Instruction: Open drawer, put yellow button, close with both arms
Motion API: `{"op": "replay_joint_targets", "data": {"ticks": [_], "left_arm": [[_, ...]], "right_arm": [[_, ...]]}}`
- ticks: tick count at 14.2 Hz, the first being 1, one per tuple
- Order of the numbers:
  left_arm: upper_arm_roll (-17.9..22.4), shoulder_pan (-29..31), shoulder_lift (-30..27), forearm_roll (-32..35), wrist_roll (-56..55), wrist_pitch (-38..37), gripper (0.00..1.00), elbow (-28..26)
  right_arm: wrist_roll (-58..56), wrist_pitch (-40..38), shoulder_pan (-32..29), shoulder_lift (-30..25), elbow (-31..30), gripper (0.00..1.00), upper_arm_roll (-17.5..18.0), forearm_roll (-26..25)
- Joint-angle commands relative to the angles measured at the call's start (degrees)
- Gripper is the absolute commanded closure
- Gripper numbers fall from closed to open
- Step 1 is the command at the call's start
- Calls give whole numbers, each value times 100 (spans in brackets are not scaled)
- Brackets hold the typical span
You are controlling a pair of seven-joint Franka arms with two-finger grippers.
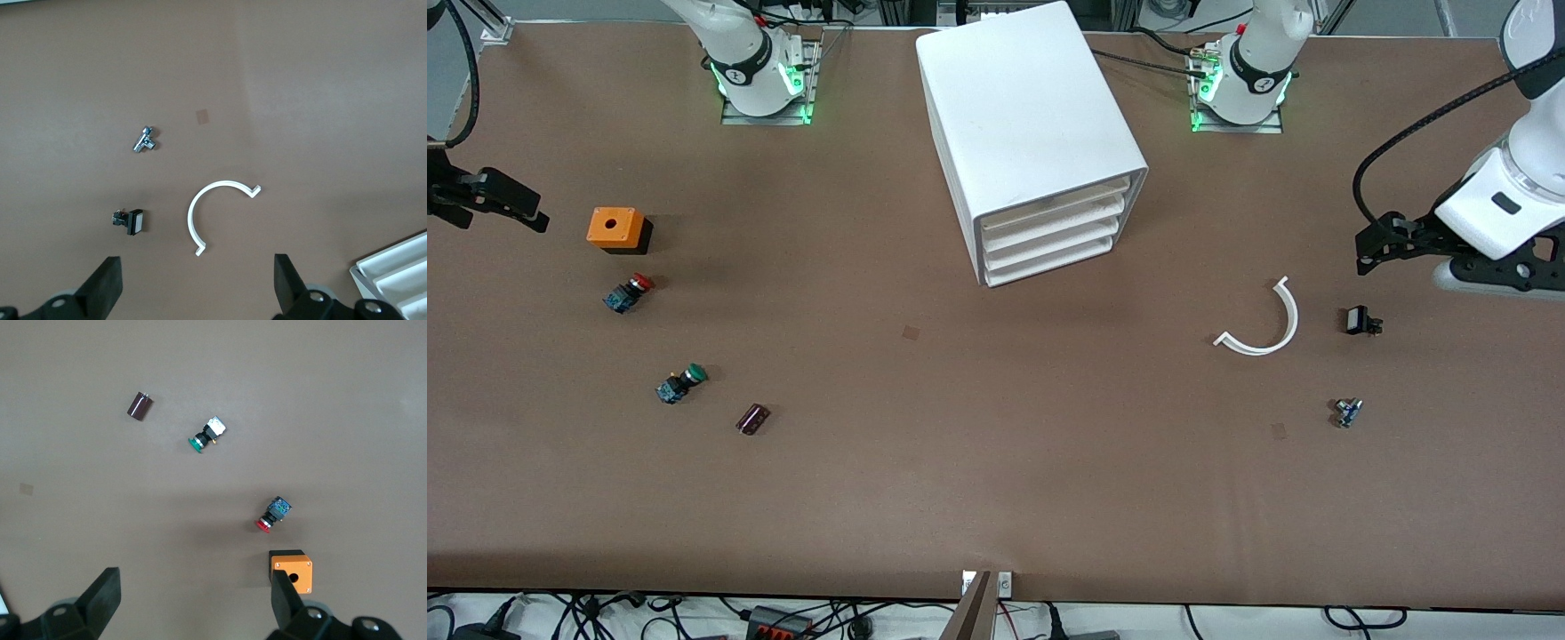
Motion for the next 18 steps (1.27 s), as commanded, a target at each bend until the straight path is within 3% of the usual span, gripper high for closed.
{"op": "replay_joint_targets", "data": {"ticks": [1, 4, 9, 18], "left_arm": [[235, -148, -358, -98, 501, 249, 0, -509], [218, -96, -603, -238, 467, 258, 0, -903], [165, -69, -587, -327, 458, -146, 0, -694], [156, -69, -569, -309, 458, -225, 0, -598]], "right_arm": [[2, -23, -2, -94, -81, 0, 46, -91], [-6, -23, -11, -94, -81, 0, 46, -91], [-24, -14, -2, -94, -81, 0, 46, -91], [-59, -23, -11, -94, -81, 0, 46, -91]]}}
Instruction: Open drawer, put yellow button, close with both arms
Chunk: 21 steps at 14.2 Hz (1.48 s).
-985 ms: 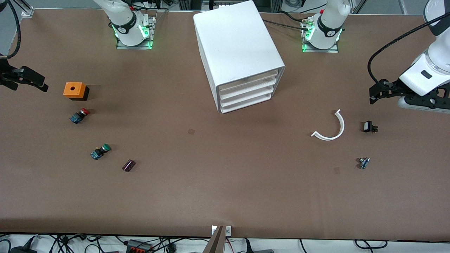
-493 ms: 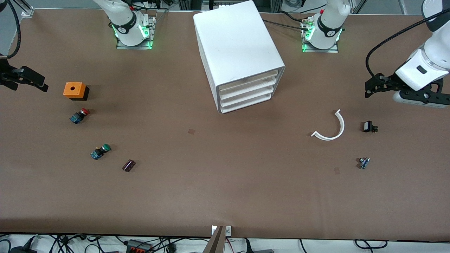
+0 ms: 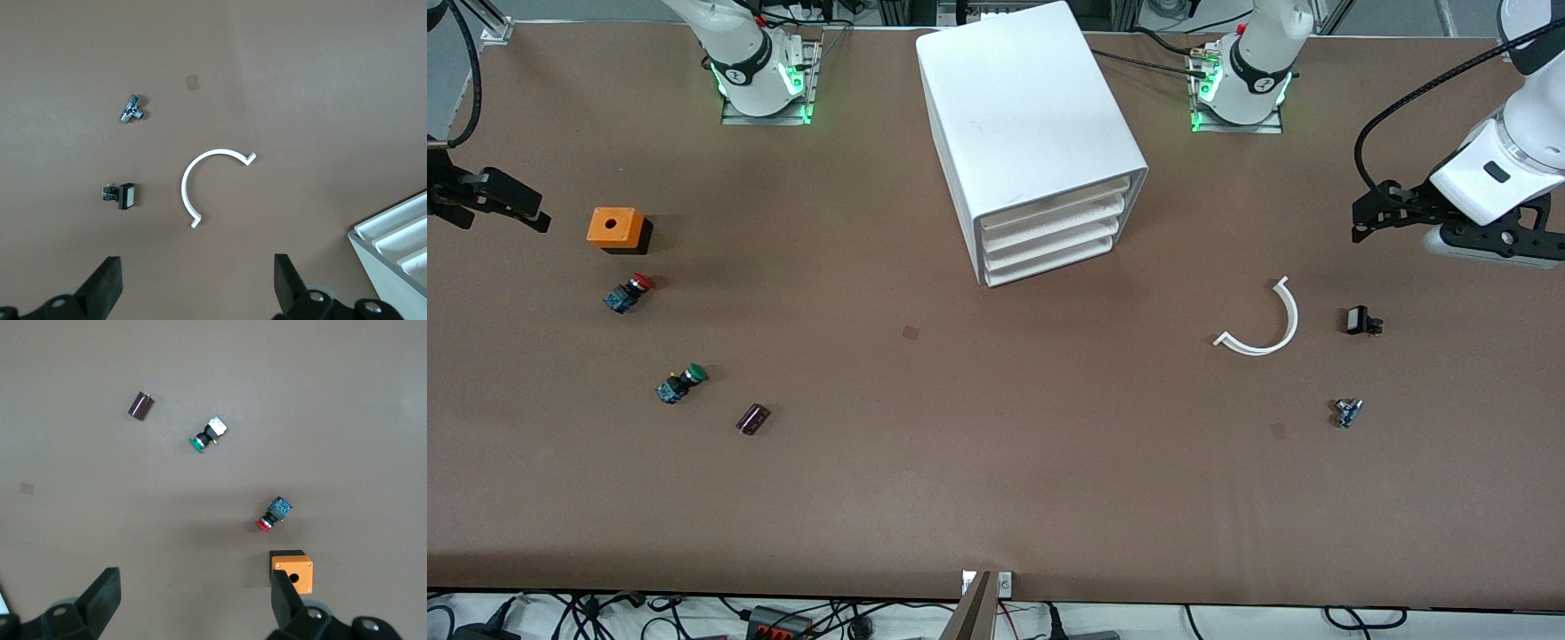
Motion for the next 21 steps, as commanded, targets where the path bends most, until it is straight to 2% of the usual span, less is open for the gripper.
{"op": "replay_joint_targets", "data": {"ticks": [1, 21], "left_arm": [[14, -9, -62, -97, 142, -77, 0, 80], [14, -71, -27, -35, 142, -95, 0, 133]], "right_arm": [[-56, -13, -3, -94, -81, 0, 28, -90], [-48, 39, -20, 3, -81, 0, 28, -73]]}}
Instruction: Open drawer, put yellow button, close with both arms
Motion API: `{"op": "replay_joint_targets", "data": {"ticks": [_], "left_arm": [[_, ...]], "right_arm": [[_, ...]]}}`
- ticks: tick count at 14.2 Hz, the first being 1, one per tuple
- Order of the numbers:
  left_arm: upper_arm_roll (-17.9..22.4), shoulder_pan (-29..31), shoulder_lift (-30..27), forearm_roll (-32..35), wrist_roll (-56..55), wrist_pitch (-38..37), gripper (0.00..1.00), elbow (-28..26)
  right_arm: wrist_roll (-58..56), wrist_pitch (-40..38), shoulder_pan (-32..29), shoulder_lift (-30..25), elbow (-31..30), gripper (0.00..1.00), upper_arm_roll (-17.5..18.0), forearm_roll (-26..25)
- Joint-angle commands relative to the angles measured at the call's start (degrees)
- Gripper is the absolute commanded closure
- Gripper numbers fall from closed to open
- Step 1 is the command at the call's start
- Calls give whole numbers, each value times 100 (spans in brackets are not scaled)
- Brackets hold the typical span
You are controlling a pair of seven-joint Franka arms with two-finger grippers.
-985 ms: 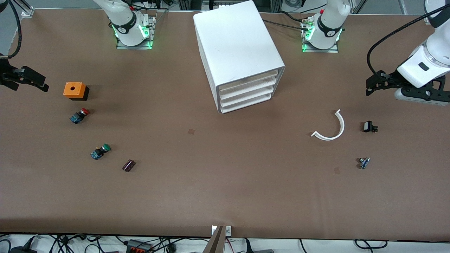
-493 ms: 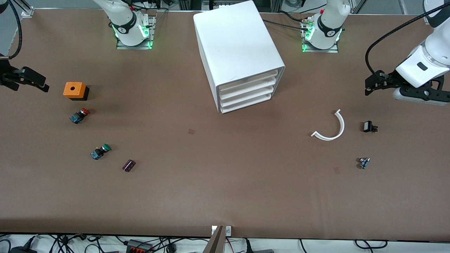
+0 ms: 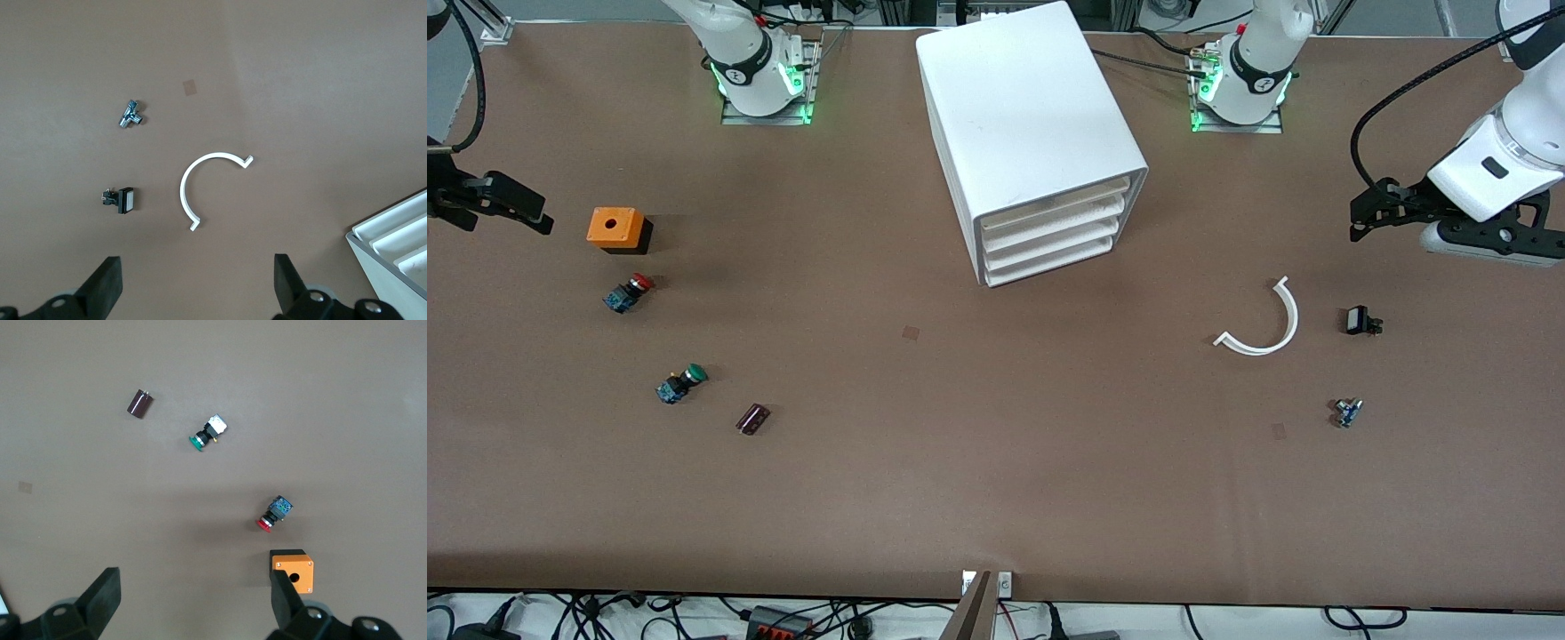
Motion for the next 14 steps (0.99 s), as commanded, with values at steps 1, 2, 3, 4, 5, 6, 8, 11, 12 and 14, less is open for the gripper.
{"op": "replay_joint_targets", "data": {"ticks": [1, 2, 3, 4, 5, 6, 8, 11, 12, 14], "left_arm": [[18, -26, -35, -35, 118, -95, 0, 64], [18, -26, -44, -35, 118, -121, 0, 64], [10, -35, -44, -35, 118, -130, 0, 73], [10, -35, -44, -35, 118, -139, 0, 64], [10, -35, -44, -35, 118, -139, 0, 73], [10, -35, -44, -35, 118, -139, 0, 64], [10, -35, -44, -35, 118, -139, 0, 64], [18, -26, -44, -35, 118, -209, 0, 64], [18, -26, -44, -35, 118, -209, 0, 64], [18, -26, -53, -35, 118, -235, 0, 64]], "right_arm": [[-48, 28, -20, -12, -70, 0, 28, -63], [-48, 28, -20, -12, -70, 0, 28, -63], [-48, 28, -20, -12, -79, 0, 28, -63], [-48, 19, -20, -12, -79, 0, 28, -63], [-48, 11, -12, -12, -79, 0, 28, -63], [-48, 11, -12, -3, -79, 0, 28, -63], [-48, 37, -12, -3, -87, 0, 28, -54], [-48, 46, -12, -3, -88, 0, 28, -54], [-48, 54, -12, 6, -88, 0, 28, -54], [-48, 55, -20, 15, -88, 0, 28, -54]]}}
